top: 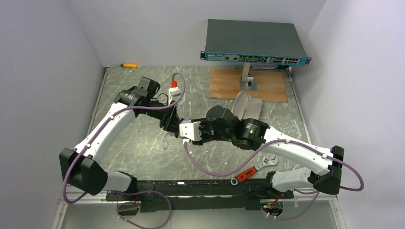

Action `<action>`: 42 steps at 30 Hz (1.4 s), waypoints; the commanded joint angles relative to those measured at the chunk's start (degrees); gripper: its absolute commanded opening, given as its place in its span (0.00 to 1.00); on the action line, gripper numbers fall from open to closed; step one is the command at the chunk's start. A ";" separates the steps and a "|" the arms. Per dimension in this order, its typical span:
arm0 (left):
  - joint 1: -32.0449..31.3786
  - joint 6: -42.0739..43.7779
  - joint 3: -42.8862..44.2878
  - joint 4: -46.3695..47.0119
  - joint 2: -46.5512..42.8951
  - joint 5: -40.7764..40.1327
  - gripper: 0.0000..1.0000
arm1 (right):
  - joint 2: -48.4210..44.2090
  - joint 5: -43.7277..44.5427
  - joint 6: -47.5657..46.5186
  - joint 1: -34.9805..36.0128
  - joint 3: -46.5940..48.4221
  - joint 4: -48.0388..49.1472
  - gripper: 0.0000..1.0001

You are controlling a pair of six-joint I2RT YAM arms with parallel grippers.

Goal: Open the umbrella

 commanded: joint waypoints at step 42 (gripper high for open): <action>11.48 -22.53 -15.88 33.27 -24.82 -5.39 0.58 | -14.39 -14.58 18.28 -11.47 -13.25 28.02 0.00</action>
